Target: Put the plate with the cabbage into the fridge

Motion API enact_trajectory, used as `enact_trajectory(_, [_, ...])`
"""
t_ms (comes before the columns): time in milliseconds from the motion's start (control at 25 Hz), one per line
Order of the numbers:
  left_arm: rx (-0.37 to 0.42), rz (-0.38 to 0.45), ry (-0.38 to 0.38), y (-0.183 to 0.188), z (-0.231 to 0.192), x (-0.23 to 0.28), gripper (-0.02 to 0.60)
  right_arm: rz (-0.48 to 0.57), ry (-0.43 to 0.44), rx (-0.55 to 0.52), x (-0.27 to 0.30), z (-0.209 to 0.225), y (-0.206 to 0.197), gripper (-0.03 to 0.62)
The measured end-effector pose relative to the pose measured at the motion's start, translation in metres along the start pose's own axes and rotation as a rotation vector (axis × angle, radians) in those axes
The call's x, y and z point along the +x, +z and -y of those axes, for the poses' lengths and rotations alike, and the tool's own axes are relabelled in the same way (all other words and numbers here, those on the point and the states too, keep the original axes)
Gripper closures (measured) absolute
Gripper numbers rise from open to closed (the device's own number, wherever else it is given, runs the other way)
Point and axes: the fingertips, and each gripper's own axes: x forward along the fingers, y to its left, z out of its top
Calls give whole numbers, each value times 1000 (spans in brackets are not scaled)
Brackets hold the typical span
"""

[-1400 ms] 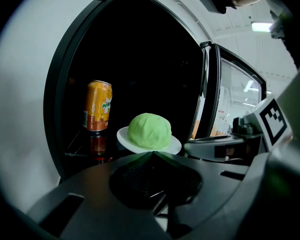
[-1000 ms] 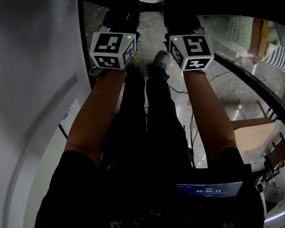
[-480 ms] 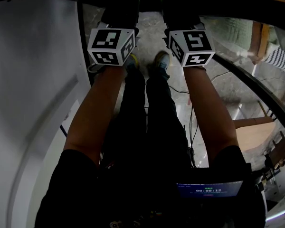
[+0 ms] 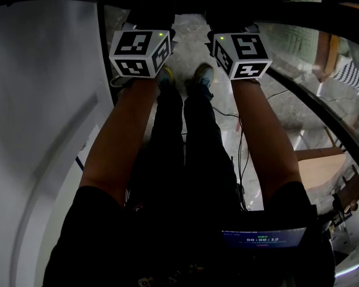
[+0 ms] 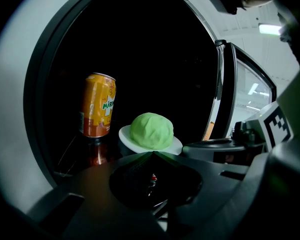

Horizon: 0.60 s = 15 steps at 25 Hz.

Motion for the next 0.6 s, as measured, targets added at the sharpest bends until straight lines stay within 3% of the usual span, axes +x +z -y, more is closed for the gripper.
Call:
enact_trajectory(360, [-16, 3, 5, 1, -5, 5, 578, 13, -3, 6, 5, 3, 2, 590])
enact_trajectory(600, [3, 57, 17, 22, -7, -13, 578, 79, -51, -19, -16, 9, 31, 591])
